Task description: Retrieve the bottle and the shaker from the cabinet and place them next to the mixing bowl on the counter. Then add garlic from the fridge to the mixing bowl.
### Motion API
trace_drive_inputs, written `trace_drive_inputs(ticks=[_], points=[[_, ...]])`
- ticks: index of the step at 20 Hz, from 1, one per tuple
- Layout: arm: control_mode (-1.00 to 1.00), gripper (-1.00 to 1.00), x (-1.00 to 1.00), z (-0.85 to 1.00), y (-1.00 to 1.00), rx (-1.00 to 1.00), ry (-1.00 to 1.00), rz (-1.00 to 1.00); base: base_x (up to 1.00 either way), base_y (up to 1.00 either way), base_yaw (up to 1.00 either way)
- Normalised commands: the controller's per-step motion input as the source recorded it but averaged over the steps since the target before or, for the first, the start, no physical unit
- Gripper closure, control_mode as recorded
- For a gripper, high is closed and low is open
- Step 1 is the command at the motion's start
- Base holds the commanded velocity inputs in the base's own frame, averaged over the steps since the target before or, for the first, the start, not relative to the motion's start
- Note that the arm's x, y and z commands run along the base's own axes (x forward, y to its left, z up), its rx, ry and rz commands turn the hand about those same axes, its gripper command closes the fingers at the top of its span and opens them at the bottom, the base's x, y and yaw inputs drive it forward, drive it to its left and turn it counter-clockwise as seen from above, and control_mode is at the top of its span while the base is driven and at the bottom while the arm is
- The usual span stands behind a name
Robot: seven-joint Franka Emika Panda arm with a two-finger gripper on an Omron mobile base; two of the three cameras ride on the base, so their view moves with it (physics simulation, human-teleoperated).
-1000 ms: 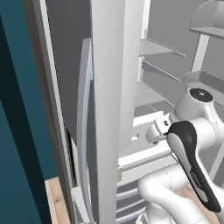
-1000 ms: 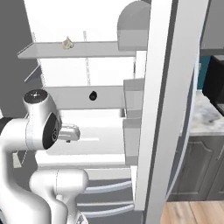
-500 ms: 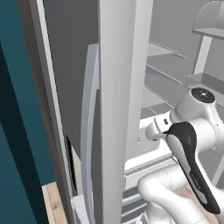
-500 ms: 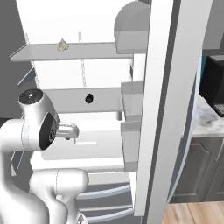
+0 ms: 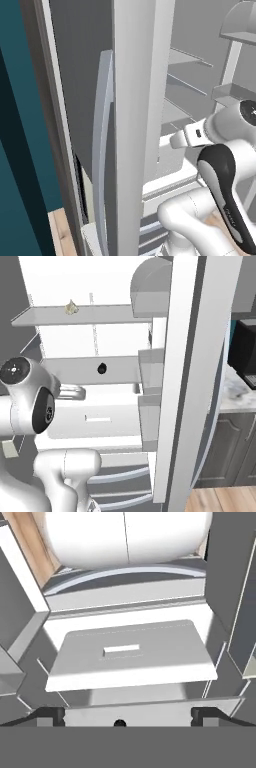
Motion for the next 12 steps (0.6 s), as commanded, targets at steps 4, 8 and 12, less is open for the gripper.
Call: trace_drive_inputs(ticks=[4,8,12], points=[[-1.00,-1.00,-0.05,0.44,0.00,0.00,-0.31,0.05,0.00,0.00,0.00],[-1.00,-1.00,0.00,0.44,0.00,0.00,-0.24,0.00,0.00,0.00,0.00],[-1.00,-1.00,0.01,0.38,0.00,0.00,-0.19,0.01,0.00,0.00,0.00]])
